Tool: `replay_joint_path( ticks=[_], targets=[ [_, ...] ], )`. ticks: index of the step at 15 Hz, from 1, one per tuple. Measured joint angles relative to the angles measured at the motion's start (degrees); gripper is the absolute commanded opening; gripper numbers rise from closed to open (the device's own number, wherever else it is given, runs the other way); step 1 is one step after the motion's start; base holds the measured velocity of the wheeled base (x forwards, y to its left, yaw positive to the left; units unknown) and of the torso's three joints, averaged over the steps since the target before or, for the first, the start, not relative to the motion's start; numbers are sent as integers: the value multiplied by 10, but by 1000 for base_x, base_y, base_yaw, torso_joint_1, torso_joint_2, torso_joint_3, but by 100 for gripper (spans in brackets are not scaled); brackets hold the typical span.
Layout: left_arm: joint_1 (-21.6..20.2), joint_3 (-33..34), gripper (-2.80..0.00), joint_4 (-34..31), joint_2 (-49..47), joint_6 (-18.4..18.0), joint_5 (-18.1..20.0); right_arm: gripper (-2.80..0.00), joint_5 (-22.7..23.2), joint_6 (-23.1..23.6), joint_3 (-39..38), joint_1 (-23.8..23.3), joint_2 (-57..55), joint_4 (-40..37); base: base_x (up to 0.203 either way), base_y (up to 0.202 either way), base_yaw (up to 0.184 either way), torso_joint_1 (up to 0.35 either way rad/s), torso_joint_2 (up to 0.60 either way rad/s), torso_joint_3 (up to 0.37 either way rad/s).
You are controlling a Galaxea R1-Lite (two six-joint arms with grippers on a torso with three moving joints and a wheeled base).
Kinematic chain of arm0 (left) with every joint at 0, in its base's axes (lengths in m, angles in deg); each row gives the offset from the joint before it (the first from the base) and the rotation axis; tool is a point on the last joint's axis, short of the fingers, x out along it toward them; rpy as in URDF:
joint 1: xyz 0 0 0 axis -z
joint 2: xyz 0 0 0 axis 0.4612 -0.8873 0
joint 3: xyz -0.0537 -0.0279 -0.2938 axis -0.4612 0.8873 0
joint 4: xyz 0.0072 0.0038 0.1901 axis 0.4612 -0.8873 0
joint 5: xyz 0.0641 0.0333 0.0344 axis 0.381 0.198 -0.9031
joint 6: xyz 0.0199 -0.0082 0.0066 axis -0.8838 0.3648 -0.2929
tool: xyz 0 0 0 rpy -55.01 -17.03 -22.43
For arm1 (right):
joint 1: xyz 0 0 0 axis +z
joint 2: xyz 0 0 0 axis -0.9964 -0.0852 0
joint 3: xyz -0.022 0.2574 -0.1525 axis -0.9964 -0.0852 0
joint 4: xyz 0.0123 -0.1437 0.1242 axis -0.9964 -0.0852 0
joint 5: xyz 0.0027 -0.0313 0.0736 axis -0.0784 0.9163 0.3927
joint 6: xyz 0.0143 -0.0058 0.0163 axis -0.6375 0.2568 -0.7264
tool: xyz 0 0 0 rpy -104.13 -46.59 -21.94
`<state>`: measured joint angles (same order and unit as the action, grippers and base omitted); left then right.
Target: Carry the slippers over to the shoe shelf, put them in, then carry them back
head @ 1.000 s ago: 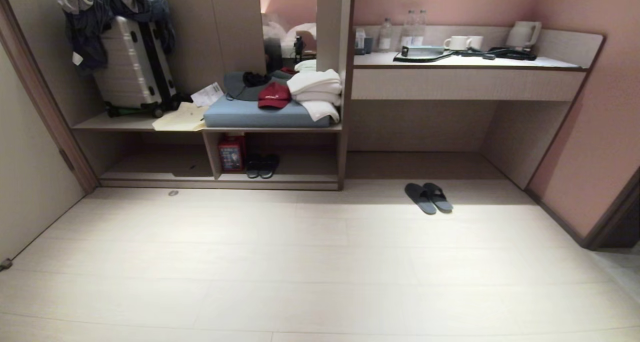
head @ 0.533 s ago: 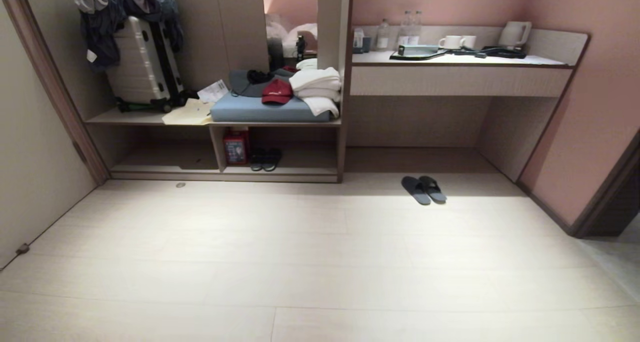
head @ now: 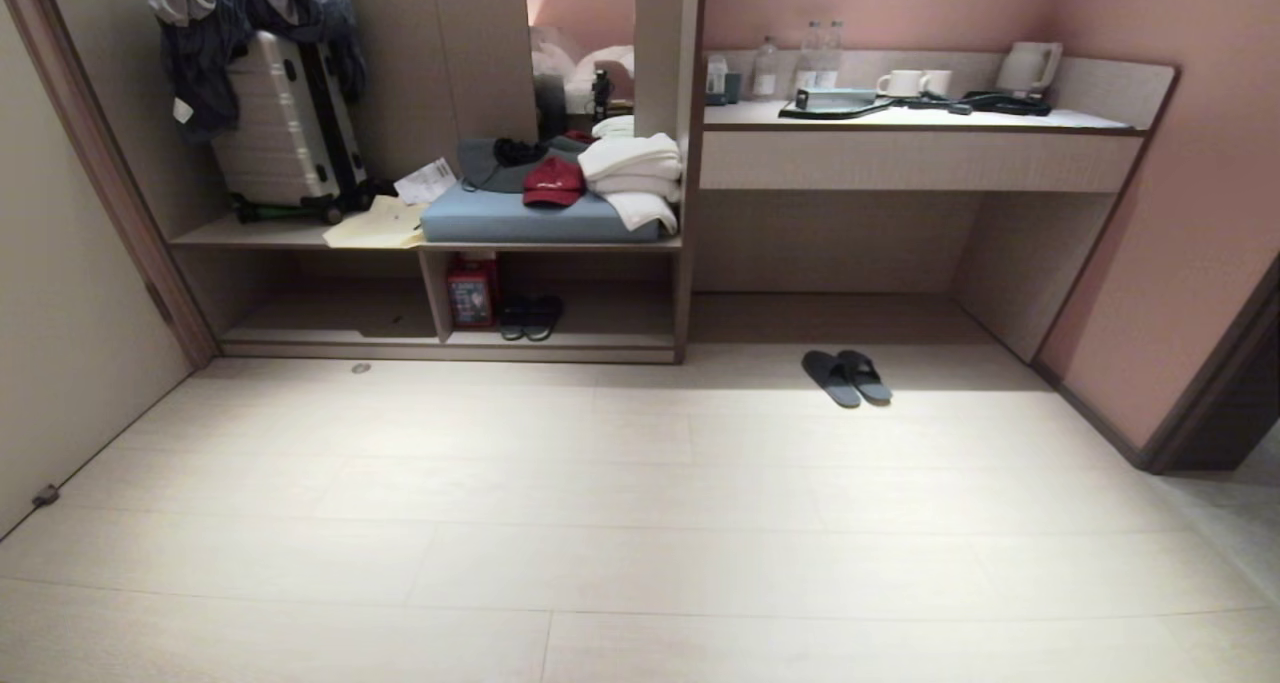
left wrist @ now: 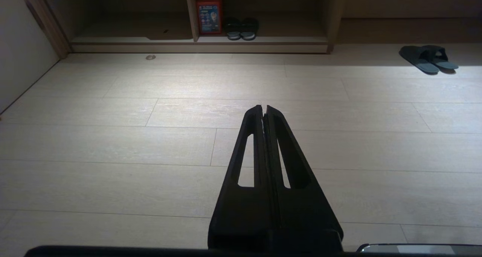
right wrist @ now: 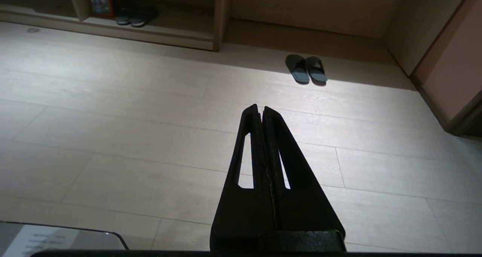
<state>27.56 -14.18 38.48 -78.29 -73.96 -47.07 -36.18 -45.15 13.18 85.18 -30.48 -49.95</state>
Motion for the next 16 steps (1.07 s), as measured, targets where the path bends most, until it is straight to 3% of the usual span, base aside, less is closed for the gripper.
replay_joint_path(
  ticks=[16],
  targets=[
    [0, 0, -280, 0, 0, 0, 0, -280, -9, -7, 0, 0, 0, 0, 0, 0, 0, 0, 0, 0]
  ],
)
